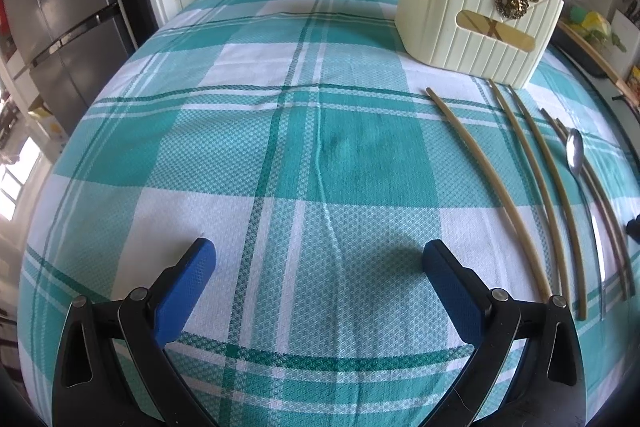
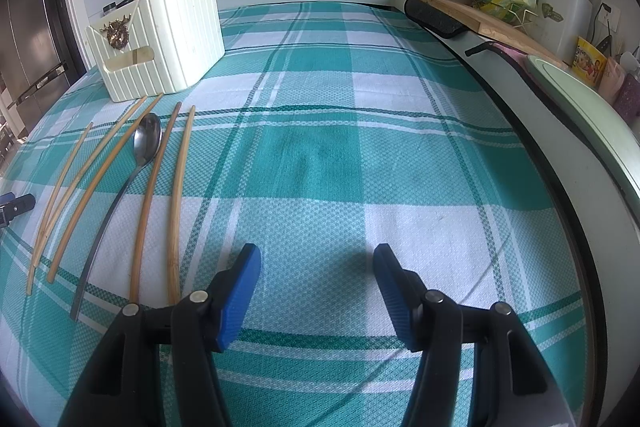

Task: Organize utensils
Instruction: 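Move the right gripper over the row of wooden chopsticks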

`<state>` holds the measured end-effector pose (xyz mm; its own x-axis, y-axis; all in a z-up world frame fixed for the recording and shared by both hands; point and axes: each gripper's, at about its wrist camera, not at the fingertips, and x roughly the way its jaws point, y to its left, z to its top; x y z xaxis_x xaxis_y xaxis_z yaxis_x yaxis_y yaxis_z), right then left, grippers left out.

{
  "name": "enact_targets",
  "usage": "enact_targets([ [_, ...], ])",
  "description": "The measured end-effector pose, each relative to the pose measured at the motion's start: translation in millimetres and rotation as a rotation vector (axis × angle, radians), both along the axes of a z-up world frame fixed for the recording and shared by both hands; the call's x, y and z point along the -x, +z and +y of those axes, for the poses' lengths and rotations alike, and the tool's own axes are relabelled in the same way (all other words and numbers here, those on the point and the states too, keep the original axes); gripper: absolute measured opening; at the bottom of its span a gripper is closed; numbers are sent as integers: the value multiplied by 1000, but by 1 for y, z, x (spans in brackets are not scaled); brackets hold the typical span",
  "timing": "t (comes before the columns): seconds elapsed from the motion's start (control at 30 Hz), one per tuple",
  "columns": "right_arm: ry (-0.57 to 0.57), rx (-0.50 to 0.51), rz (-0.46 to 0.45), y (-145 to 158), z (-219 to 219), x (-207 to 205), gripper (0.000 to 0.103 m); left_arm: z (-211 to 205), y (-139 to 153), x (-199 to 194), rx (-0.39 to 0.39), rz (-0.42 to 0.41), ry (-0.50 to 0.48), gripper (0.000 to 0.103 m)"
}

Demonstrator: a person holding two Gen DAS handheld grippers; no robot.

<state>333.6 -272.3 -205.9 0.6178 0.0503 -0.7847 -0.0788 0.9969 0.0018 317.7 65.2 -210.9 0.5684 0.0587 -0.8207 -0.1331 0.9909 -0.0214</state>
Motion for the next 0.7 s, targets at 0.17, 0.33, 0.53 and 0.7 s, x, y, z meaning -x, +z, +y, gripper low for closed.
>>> enact_targets([
  [0.17,0,1,0,0,0,0,60,0,11,-2,141,-34,24,103],
  [0.33,0,0,0,0,0,0,60,-28,17,-21,198,-16,-12,103],
  [0.53,0,0,0,0,0,0,60,-68,11,-37,80,-5,-56,102],
  [0.7,0,0,0,0,0,0,60,-82,3,-28,-43,-3,-105,96],
])
